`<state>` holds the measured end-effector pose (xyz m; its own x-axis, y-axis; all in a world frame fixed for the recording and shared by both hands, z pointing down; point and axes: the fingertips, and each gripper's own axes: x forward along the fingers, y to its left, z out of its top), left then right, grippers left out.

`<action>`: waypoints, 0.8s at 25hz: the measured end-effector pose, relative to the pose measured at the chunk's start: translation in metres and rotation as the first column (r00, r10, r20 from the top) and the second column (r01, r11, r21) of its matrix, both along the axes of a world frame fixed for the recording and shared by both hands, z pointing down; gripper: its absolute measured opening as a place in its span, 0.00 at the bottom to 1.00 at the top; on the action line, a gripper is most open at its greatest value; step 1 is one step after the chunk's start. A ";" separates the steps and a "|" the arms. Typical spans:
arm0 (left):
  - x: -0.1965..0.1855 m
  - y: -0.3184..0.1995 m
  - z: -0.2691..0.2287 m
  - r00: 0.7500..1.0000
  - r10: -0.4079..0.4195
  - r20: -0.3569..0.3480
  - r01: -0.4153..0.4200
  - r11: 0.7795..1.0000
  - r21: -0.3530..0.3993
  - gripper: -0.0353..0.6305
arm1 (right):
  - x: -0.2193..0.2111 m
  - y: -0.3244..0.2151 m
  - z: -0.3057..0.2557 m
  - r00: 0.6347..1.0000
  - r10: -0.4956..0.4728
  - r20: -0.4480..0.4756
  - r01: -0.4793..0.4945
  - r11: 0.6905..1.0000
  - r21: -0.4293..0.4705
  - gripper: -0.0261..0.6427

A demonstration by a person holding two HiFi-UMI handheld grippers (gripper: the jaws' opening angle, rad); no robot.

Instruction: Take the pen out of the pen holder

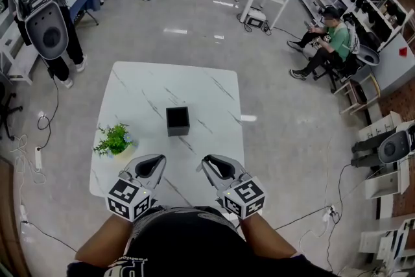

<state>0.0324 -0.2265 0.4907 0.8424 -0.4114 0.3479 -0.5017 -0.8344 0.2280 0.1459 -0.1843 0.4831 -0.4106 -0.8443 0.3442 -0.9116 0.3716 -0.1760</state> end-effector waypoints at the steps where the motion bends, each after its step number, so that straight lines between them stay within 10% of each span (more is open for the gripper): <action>1: 0.000 0.000 0.000 1.000 0.000 0.000 0.000 1.000 0.003 0.14 | 0.000 -0.001 0.000 1.000 -0.001 -0.003 0.001 1.000 0.004 0.14; 20: -0.002 -0.002 -0.002 1.000 0.005 -0.001 -0.005 1.000 0.014 0.14 | -0.005 -0.006 -0.002 1.000 -0.026 -0.005 0.026 1.000 0.012 0.14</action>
